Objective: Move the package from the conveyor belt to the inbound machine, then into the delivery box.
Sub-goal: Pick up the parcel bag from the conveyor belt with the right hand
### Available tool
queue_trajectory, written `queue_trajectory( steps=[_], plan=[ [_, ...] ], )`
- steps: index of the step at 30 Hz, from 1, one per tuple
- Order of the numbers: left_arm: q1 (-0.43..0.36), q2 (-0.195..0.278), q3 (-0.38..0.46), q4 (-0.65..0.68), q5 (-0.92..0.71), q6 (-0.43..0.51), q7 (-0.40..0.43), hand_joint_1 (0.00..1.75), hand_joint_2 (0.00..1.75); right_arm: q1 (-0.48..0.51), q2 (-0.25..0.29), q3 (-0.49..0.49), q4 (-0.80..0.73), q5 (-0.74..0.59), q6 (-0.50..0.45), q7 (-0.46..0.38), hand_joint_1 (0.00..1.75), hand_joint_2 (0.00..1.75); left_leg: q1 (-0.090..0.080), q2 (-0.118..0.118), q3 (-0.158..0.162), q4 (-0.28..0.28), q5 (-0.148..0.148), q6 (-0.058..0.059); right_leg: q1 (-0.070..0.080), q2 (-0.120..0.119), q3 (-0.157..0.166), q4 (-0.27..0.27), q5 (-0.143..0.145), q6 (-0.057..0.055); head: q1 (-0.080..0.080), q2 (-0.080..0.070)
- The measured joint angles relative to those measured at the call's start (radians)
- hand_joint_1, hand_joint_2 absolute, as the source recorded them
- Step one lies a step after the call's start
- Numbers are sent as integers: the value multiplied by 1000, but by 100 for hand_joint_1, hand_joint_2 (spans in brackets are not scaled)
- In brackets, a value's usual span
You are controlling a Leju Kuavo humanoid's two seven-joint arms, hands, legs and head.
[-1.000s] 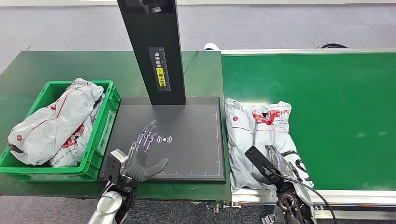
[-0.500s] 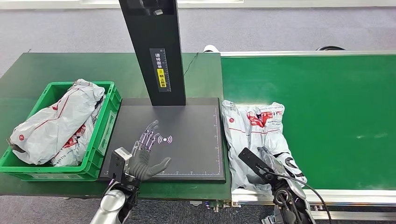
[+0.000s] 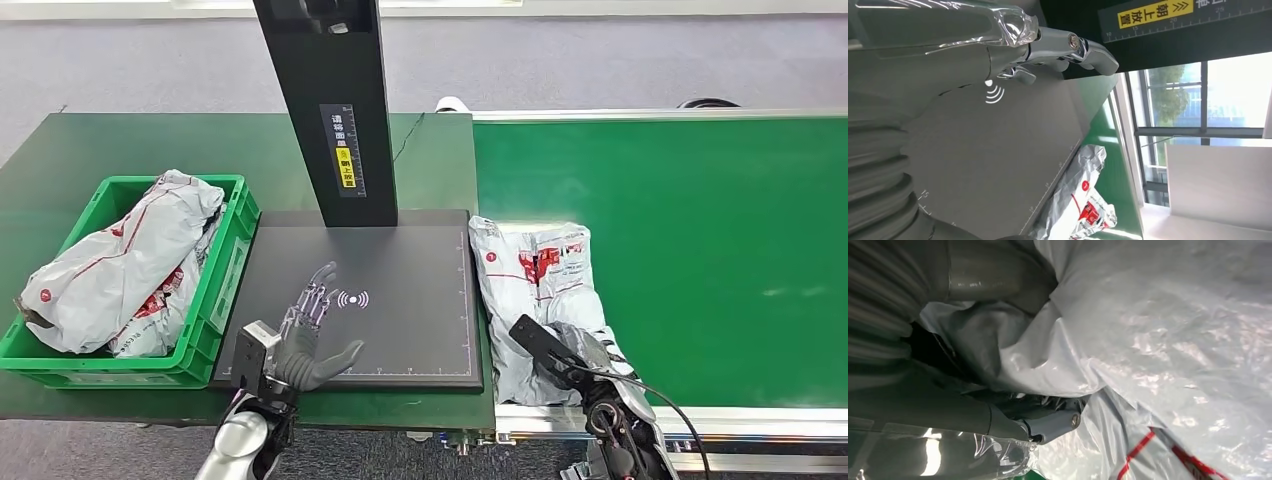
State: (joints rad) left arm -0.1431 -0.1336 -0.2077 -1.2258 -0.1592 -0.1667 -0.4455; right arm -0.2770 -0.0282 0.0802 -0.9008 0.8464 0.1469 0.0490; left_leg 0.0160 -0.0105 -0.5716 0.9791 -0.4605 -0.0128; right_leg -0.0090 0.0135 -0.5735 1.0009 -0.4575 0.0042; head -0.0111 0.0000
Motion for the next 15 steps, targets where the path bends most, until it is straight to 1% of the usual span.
queue_trajectory(
  steps=[2, 4, 6, 8, 12, 15],
  plan=[
    [5, 1, 1, -2, 2, 0, -3, 0, 175, 1, 1, 0, -3, -23, -24, -43, 175, 175, 0, 0, -1, 0, 0, 0, 0, 0, 0, 0, 0, 0, 0, 0],
    [17, 3, 3, -13, 4, 1, -7, 0, 175, 11, 4, -3, -19, -100, -61, -138, 175, 175, 0, 0, -3, 0, 0, 0, 0, 0, -2, 0, 0, 0, 0, 0],
    [33, 5, 9, -30, 8, 2, -15, 0, 175, 29, 12, -11, -57, -209, -79, -227, 175, 175, 0, 0, -5, 0, 0, 0, 0, 0, -4, 0, 0, 0, 0, 0],
    [44, 7, 16, -42, 12, 2, -29, 0, 175, 46, 19, -19, -110, -313, -69, -290, 175, 175, 0, 0, -6, 0, 0, 0, 0, 0, -6, 0, 0, 0, 0, 0],
    [46, 9, 28, -50, 28, -2, -59, 0, 175, 70, 28, -28, -212, -480, -1, -430, 175, 175, 0, 0, -8, 0, 0, 0, 0, 0, -8, 0, 0, 0, 0, 0],
    [40, 10, 34, -49, 34, -6, -70, 0, 175, 81, 39, -35, -269, -572, 15, -485, 175, 175, 0, 0, -8, 0, 0, 0, 0, 0, -8, 0, 0, 0, 0, 0]
  ],
)
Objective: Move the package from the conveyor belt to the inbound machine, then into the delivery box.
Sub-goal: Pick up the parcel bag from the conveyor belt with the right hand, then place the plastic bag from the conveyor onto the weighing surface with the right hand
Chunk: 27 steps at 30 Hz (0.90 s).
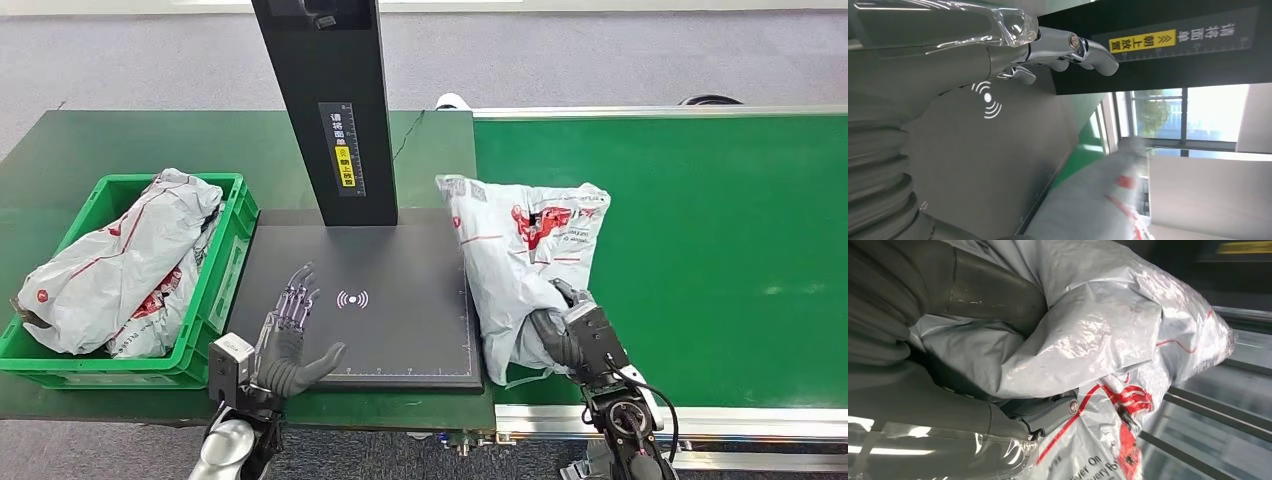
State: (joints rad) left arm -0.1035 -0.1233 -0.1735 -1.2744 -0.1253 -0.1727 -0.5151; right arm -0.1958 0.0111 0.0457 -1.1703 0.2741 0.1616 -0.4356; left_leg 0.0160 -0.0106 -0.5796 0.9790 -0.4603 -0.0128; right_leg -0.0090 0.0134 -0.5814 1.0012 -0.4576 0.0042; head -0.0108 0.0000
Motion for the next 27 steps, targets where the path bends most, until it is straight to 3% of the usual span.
queue_trajectory(
  steps=[8, 15, 23, 27],
  plan=[
    [-10, 1, 10, 9, 11, 10, -19, 0, 175, 33, 45, -49, -170, -236, -46, -117, 175, 175, 0, 0, 0, 0, 0, 0, 0, 0, 0, 0, 0, 0, 0, 0],
    [-15, 3, 10, 9, 28, 15, -25, 0, 175, 40, 70, -77, -293, -278, -182, -211, 175, 175, 0, 0, 0, 0, 0, 0, 0, 0, -1, 0, 0, 0, 0, 0],
    [-16, 5, 10, 7, 30, 30, -33, 0, 175, 45, 80, -84, -347, -276, -200, -224, 175, 175, 0, 0, -1, 0, 0, 0, 0, 0, 0, 0, 0, 0, 0, 0],
    [-14, 5, 13, -20, 17, 139, -85, 0, 175, 41, 72, -62, -344, -203, -178, -157, 175, 175, 0, 0, -1, 0, 0, 0, 0, 0, 0, 0, 0, 0, 0, 0]
  ],
)
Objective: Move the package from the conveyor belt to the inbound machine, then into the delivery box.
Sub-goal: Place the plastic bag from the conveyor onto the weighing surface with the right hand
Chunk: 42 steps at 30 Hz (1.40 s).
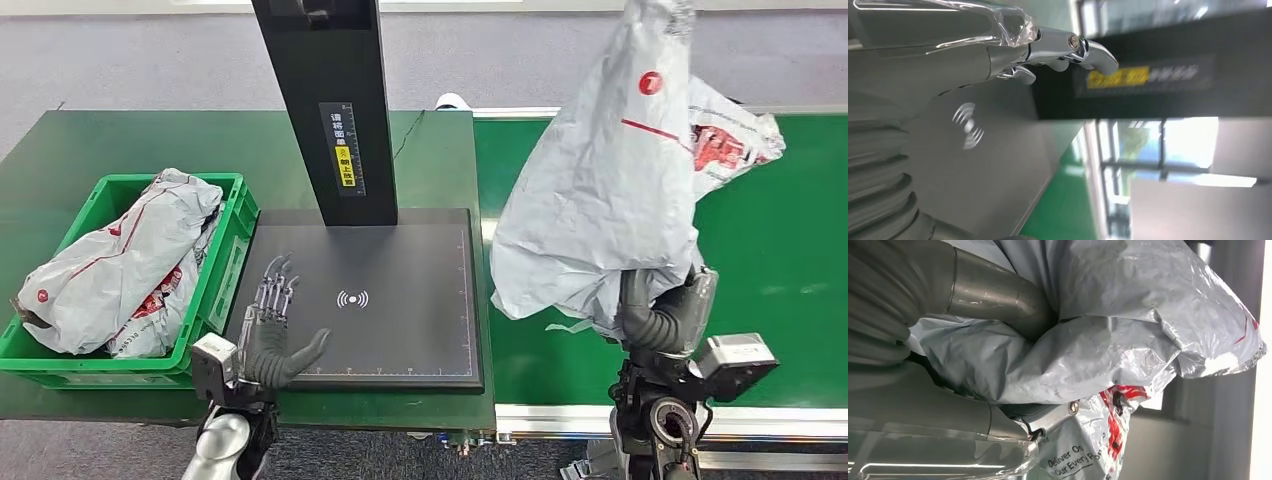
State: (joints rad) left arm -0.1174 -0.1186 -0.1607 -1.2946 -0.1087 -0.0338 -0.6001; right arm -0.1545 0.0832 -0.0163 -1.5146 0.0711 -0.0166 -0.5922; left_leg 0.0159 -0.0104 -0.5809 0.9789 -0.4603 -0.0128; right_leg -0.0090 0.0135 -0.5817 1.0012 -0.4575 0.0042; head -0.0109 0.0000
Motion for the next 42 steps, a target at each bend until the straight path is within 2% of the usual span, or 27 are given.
queue_trajectory(
  steps=[4, 12, 16, 17, 25, 42],
  plan=[
    [3, -1, 8, -60, 5, 124, -58, 0, 175, -38, -28, 62, 83, 100, 67, 134, 175, 175, 0, -1, 0, 0, 0, 0, 0, 0, 0, 0, 0, 0, 0, 0],
    [3, -1, 19, -102, 17, 181, -80, 0, 175, -93, -49, 113, 184, 155, 118, 177, 175, 175, 0, -1, 0, 0, 0, 0, 0, 0, 0, 0, 0, 0, 0, 0],
    [1, 4, -5, -192, -33, 413, -103, 0, 175, -236, -80, 293, 436, 300, 236, 296, 175, 175, 0, -1, 0, 0, 0, 0, 0, 0, 0, 0, 0, 0, 0, 0],
    [0, 9, -20, -212, -21, 438, -103, 0, 175, -265, -83, 328, 481, 311, 254, 306, 175, 175, 0, -1, 0, 0, 0, 0, 0, 0, 0, 0, 0, 0, 0, 0],
    [-5, 43, -93, -283, -8, 444, -103, 0, 175, -382, -90, 451, 644, 280, 340, 239, 175, 175, 0, -1, 0, 0, 0, 0, 0, 0, -1, 0, 0, 0, 0, 0],
    [-5, 63, -110, -298, -8, 442, -103, 0, 175, -417, -94, 489, 706, 270, 355, 231, 175, 175, 0, 0, 0, 0, 0, 0, 0, 0, -1, 0, 0, 0, 0, 0]
  ],
)
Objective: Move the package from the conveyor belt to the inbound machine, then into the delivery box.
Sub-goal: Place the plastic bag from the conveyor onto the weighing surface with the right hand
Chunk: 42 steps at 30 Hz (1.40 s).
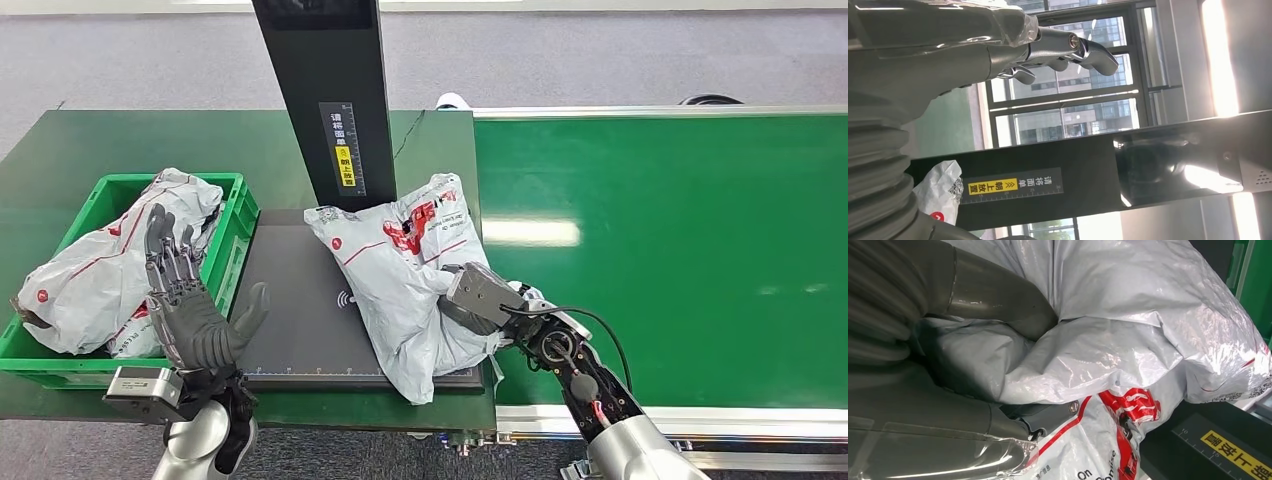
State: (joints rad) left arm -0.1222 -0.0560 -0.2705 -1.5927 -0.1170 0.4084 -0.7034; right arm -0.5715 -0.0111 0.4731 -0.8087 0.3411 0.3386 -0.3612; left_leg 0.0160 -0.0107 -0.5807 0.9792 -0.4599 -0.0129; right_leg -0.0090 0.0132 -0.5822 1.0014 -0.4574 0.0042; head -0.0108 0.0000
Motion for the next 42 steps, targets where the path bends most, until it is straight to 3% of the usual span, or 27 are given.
queue_trajectory(
  steps=[6, 12, 19, 28, 34, 42],
  plan=[
    [-23, -3, -18, 11, 6, -37, 0, 0, 175, -1, 3, 23, 9, -135, 270, -94, 175, 175, 0, 0, 0, 0, 0, 0, 0, 0, 0, 0, 0, 0, 0, 0],
    [-43, -16, -29, 39, 6, -57, 0, 0, 175, -1, 13, 83, -7, -159, 337, -154, 175, 175, 0, 0, 0, 0, 0, 0, 0, 0, 0, 0, 0, 0, 0, 0],
    [-47, -33, -30, 64, 2, -121, 0, 0, 175, 2, 18, 114, -35, -142, 172, -165, 175, 175, 0, 0, 0, 0, 0, 0, 0, 0, 0, 0, 0, 0, 0, 0],
    [-61, -62, -27, 106, 2, -168, 0, 0, 175, 1, 23, 135, -30, -113, 155, -184, 175, 175, 0, 0, 0, 0, 0, 0, 0, 0, 0, 0, 0, 0, 0, 0],
    [-56, -63, -16, 110, -9, -167, 0, 0, 175, -18, 38, 139, -9, -48, -77, -79, 175, 175, 0, 0, 0, 0, 0, 0, 0, 0, 0, 0, 0, 0, 0, 0],
    [-52, -63, -9, 110, -10, -167, 0, 0, 175, -23, 50, 140, 5, -36, -99, -67, 175, 175, 0, 0, -1, 0, 0, 0, 0, 0, 0, 0, 0, 0, 0, 0]
  ],
)
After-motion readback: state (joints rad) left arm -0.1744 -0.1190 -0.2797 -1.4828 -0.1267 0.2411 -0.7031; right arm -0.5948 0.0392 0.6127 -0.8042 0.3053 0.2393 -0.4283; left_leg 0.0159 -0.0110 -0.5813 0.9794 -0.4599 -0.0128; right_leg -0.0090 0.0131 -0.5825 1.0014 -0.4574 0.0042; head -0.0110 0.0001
